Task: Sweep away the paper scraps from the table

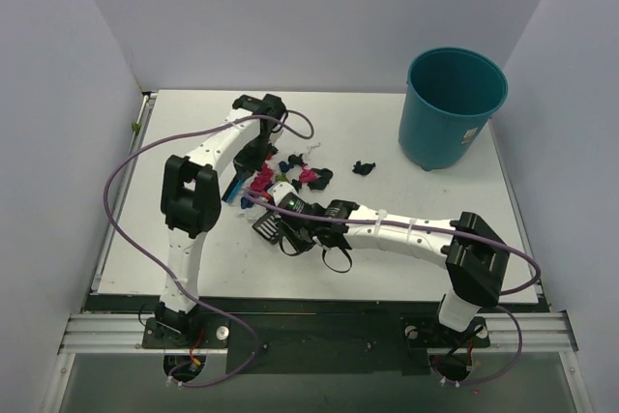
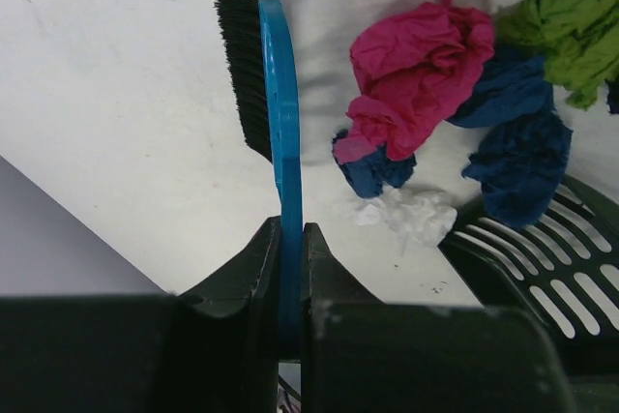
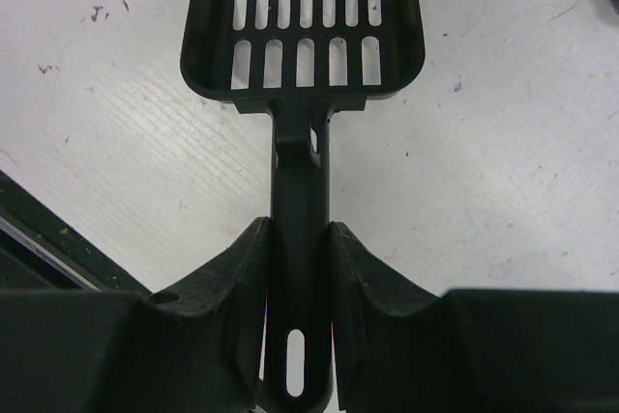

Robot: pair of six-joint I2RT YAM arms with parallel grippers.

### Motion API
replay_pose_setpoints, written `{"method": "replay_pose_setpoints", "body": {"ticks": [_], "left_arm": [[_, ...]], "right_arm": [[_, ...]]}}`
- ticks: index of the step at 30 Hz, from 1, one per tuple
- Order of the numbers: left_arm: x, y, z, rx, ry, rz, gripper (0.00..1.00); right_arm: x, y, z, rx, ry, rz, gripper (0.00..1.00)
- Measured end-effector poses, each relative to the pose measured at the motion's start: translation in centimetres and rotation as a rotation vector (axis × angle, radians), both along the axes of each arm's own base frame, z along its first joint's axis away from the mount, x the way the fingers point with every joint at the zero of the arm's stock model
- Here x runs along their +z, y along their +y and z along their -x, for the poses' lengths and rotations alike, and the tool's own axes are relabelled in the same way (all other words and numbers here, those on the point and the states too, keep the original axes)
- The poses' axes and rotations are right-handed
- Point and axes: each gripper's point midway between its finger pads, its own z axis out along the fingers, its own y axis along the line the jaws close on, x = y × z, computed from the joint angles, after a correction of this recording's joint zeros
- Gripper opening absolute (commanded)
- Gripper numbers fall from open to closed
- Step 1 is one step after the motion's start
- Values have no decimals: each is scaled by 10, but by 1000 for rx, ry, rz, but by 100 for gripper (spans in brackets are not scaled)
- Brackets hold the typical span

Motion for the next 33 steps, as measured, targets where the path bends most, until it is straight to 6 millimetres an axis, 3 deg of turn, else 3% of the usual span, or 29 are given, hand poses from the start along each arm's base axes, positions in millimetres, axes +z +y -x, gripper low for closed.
{"method": "replay_pose_setpoints", "body": {"ticks": [5, 16, 27, 33], "left_arm": [[-1, -11, 25, -24, 45, 30, 0], [16, -53, 73, -8, 81, 202, 0], [49, -65, 66, 35, -8, 277, 0], [63, -65, 57, 50, -69, 284, 0]], "right_arm": [[-3, 3, -10, -4, -5, 20, 0], [-7, -1, -16, -13, -8, 35, 0], [-17, -8, -13, -16, -7, 45, 0], [-12, -12, -12, -18, -13, 38, 0]]}}
